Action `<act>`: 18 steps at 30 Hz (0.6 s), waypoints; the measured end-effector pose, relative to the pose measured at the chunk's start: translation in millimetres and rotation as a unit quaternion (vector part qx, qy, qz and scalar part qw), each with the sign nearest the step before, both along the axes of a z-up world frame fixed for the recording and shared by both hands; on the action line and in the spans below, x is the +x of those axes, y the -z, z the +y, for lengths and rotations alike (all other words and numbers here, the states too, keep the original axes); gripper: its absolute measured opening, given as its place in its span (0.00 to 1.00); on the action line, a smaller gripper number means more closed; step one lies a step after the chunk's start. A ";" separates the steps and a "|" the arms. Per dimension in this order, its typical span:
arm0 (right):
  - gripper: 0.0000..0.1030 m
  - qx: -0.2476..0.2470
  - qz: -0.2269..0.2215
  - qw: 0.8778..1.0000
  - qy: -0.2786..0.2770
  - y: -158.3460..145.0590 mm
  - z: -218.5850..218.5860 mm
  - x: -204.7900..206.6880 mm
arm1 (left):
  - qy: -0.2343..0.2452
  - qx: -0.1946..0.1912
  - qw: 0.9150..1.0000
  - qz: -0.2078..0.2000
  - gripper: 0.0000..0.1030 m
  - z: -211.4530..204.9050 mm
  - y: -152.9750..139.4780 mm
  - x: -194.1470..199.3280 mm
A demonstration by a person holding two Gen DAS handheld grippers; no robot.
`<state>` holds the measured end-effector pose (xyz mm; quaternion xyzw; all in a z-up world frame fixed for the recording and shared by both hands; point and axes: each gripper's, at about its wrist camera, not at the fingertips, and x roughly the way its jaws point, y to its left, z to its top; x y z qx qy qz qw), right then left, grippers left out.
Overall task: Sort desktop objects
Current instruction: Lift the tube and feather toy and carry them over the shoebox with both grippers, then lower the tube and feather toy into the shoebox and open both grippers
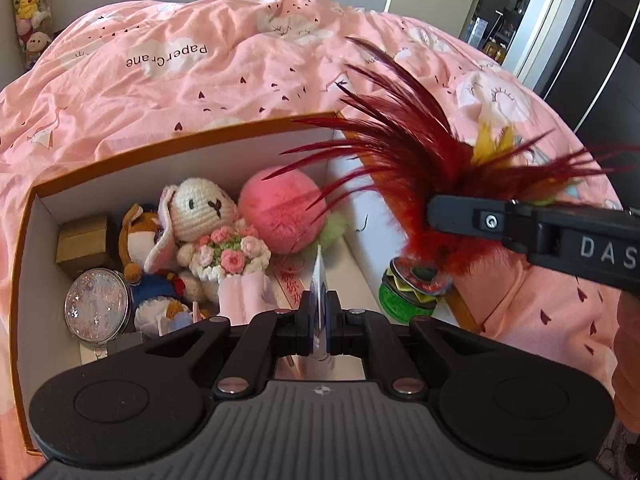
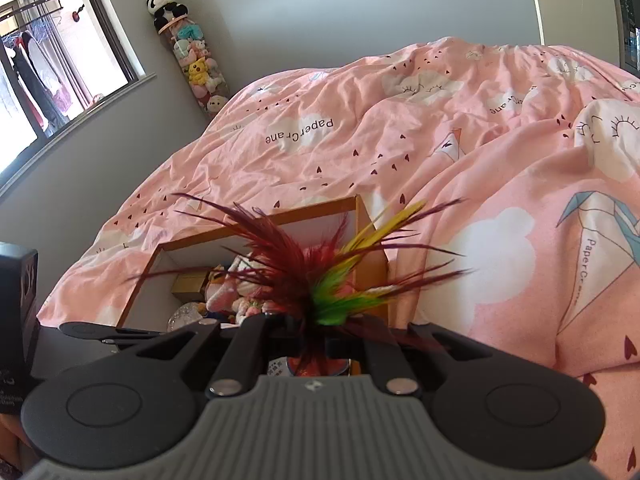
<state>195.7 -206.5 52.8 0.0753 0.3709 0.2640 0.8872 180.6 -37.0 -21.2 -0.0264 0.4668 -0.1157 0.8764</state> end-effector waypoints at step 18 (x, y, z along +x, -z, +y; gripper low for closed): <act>0.09 -0.060 -0.012 0.997 -0.049 26.7 50.9 42.1 | -0.060 -0.037 0.996 -0.063 0.18 44.9 -38.9 -37.9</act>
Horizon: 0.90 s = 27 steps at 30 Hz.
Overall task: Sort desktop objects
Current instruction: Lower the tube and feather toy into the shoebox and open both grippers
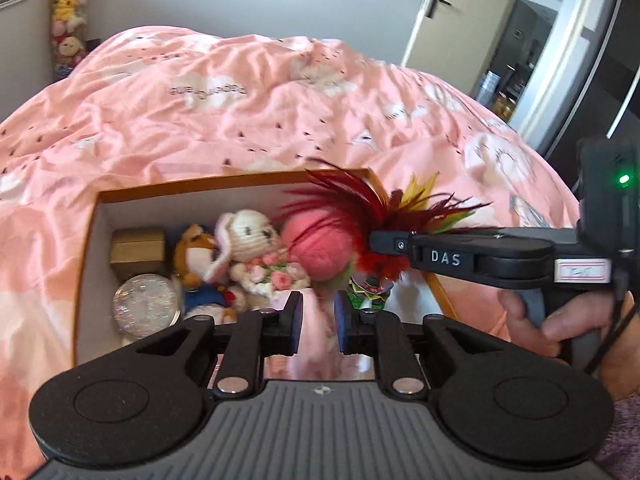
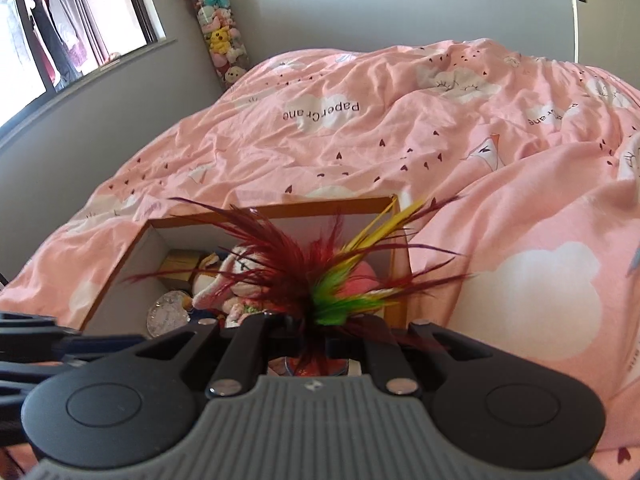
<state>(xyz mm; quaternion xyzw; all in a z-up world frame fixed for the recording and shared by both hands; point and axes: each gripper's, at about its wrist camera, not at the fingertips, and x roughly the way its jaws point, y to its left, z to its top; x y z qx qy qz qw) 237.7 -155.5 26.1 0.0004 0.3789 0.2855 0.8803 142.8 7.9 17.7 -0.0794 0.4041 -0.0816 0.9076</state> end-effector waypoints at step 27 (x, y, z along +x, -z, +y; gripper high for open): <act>0.43 -0.001 -0.045 0.999 0.005 -34.4 3.2 -58.3 | -0.089 0.043 0.995 -0.021 0.49 35.1 -5.2 -28.6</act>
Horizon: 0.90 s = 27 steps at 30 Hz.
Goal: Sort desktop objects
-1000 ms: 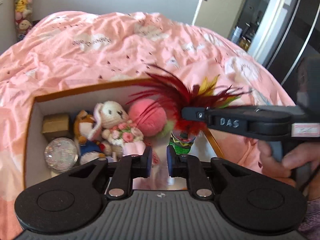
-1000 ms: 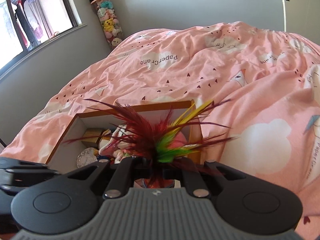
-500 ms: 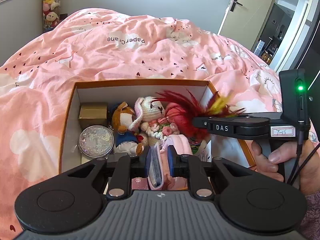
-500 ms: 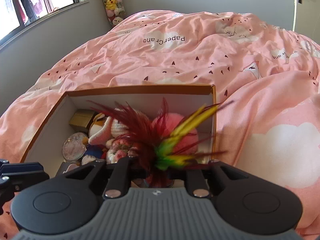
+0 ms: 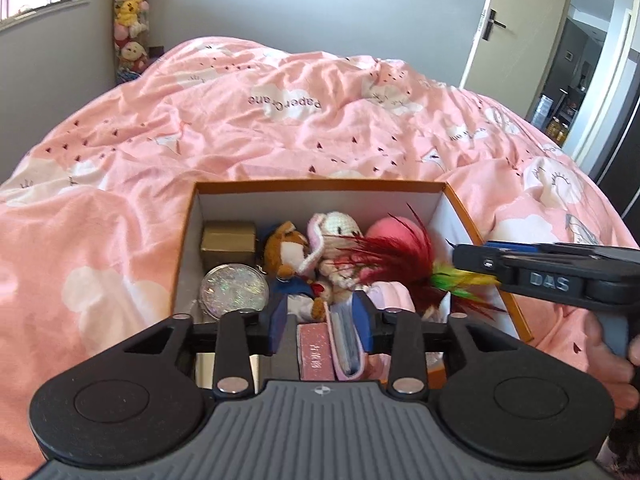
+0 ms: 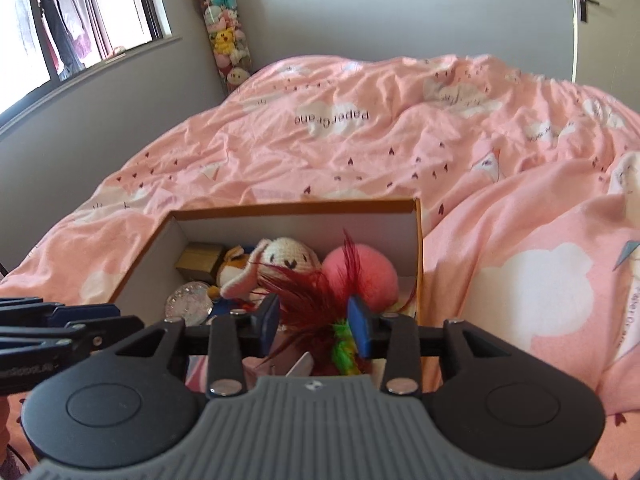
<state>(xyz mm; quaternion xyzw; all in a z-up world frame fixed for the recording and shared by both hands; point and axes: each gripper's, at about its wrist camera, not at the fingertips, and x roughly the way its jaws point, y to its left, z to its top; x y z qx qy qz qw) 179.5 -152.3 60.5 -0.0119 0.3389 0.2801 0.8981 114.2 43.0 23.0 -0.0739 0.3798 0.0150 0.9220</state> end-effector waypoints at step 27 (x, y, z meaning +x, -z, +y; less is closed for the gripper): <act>0.79 -0.039 -0.032 0.998 0.033 39.5 11.8 -69.8 | -0.066 0.052 0.996 0.004 0.83 3.5 34.7 -34.5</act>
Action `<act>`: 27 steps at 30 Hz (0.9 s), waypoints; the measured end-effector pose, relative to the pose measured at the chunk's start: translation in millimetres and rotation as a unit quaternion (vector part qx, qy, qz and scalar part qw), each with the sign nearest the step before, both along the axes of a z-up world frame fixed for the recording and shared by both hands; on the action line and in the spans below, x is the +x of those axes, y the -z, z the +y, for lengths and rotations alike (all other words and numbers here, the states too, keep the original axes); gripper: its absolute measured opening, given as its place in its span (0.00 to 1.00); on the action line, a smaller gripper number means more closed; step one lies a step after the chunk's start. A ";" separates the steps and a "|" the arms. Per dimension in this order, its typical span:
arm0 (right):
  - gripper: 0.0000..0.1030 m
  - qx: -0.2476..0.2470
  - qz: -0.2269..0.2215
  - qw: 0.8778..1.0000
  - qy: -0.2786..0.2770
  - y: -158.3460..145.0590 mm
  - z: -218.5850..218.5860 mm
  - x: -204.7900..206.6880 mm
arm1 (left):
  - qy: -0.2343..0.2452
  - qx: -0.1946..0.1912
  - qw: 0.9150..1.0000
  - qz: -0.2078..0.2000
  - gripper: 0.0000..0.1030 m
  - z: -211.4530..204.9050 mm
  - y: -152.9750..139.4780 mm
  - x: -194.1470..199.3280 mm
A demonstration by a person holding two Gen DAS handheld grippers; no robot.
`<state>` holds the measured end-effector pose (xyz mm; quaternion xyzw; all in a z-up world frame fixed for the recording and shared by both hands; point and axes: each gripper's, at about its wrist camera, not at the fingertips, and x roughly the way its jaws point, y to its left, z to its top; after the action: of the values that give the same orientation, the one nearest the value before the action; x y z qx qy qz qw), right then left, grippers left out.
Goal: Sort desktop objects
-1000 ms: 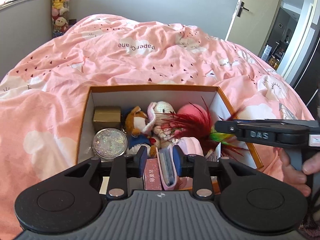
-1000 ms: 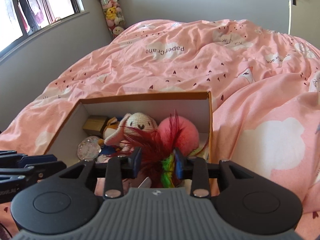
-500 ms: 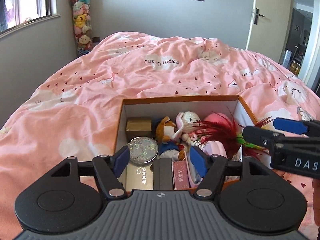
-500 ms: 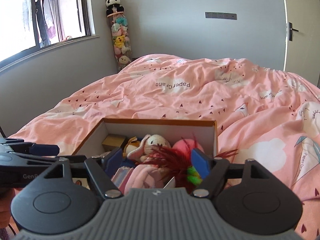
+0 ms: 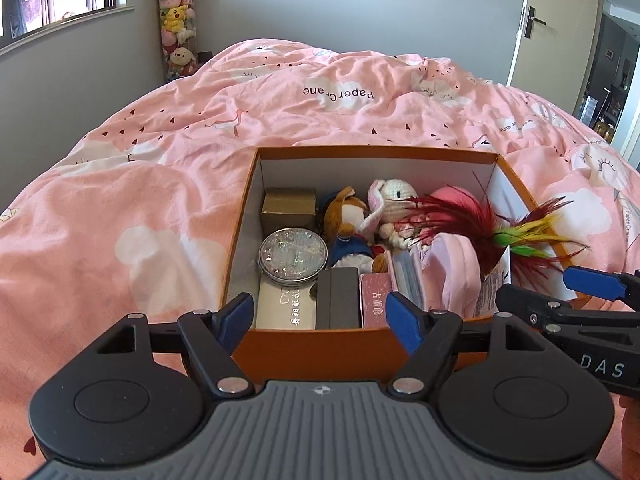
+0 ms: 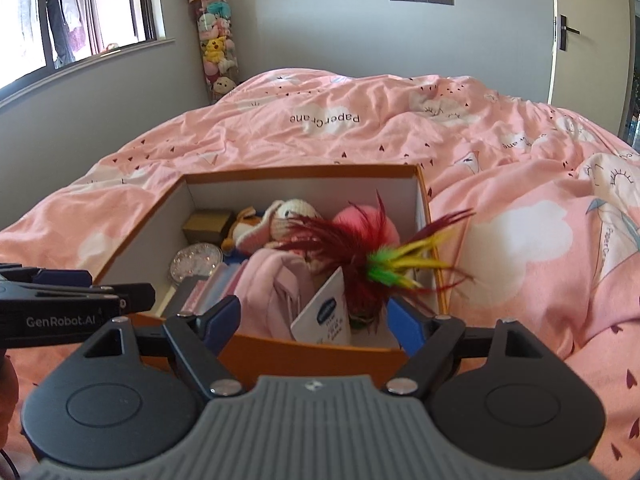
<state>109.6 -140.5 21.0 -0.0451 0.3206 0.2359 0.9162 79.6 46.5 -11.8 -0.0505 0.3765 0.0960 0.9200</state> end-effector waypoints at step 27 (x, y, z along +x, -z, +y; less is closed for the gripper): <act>0.89 0.003 -0.002 1.000 -0.008 18.4 5.9 2.1 | -0.015 0.019 1.000 -0.016 0.87 -5.7 23.3 3.3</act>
<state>111.7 -134.6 2.6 -0.0448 0.3178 0.2441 0.9151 82.9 40.7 -35.0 -0.0400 0.3592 0.1158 0.9252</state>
